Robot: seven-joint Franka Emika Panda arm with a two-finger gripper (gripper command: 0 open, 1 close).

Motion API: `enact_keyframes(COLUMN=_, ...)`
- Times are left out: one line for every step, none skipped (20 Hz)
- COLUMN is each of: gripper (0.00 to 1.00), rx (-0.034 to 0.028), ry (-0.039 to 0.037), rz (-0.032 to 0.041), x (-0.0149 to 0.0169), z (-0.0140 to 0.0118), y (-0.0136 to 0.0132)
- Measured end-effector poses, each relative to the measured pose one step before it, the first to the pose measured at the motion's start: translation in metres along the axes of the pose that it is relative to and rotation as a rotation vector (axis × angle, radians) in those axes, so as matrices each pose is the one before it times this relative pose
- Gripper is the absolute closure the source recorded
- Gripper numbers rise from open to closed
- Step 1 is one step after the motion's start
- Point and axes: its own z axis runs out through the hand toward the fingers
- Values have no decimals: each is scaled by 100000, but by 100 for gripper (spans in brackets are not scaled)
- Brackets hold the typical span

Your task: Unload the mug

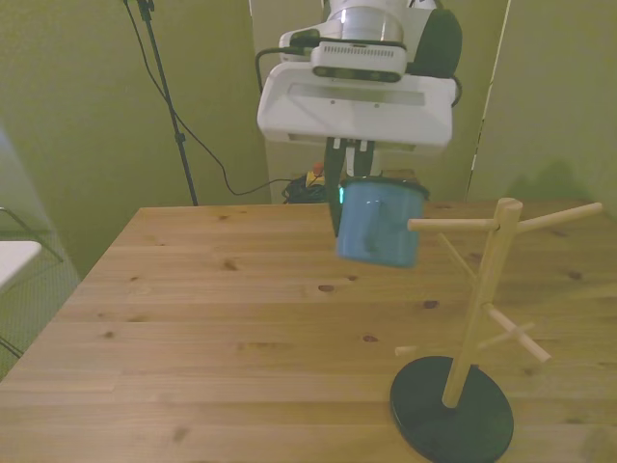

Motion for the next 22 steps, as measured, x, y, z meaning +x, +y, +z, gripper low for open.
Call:
enact_keyframes(gripper=100, rx=-257, ry=-698, rz=1031, x=294, z=210, y=742)
enact_keyframes(gripper=100, rx=-550, ry=-960, rz=224, x=32, z=240, y=778)
enact_keyframes(gripper=100, rx=-179, ry=-754, rz=-78, x=-295, z=136, y=821)
enact_keyframes(gripper=100, rx=-31, ry=-627, rz=-617, x=-686, z=59, y=775)
enact_keyframes(gripper=100, rx=79, ry=-792, rz=-973, x=-858, z=-164, y=713)
enact_keyframes(gripper=100, rx=184, ry=-868, rz=-1021, x=-1018, z=-362, y=615)
enact_keyframes(gripper=100, rx=207, ry=-1161, rz=-988, x=-1123, z=-486, y=492)
enact_keyframes(gripper=100, rx=-71, ry=-1604, rz=-1378, x=-1237, z=-592, y=475)
enact_keyframes(gripper=100, rx=82, ry=-1689, rz=-1394, x=-1329, z=-660, y=415)
enact_keyframes(gripper=100, rx=283, ry=-1905, rz=-1233, x=-1367, z=-660, y=388)
enact_keyframes(gripper=100, rx=514, ry=-2123, rz=-1067, x=-1329, z=-652, y=375)
enact_keyframes(gripper=100, rx=357, ry=-2134, rz=-1394, x=-1317, z=-601, y=372)
enact_keyframes(gripper=100, rx=-139, ry=-2298, rz=-1425, x=-1310, z=-477, y=399)
enact_keyframes(gripper=100, rx=-496, ry=-2329, rz=-1377, x=-1243, z=-339, y=340)
enact_keyframes(gripper=100, rx=-980, ry=-2563, rz=-1191, x=-1213, z=-112, y=333)
enact_keyframes(gripper=100, rx=-960, ry=-2392, rz=-1032, x=-1096, z=46, y=287)
enact_keyframes(gripper=100, rx=-1027, ry=-2073, rz=-599, x=-866, z=219, y=255)
enact_keyframes(gripper=100, rx=-1205, ry=-2134, rz=-285, x=-692, z=371, y=282)
enact_keyframes(gripper=100, rx=-1553, ry=-2311, rz=-234, x=-605, z=574, y=395)
enact_keyframes(gripper=100, rx=-1702, ry=-2450, rz=-180, x=-547, z=626, y=428)
enact_keyframes(gripper=100, rx=-1759, ry=-2463, rz=-175, x=-543, z=705, y=439)
enact_keyframes(gripper=100, rx=-1624, ry=-2301, rz=-169, x=-566, z=676, y=415)
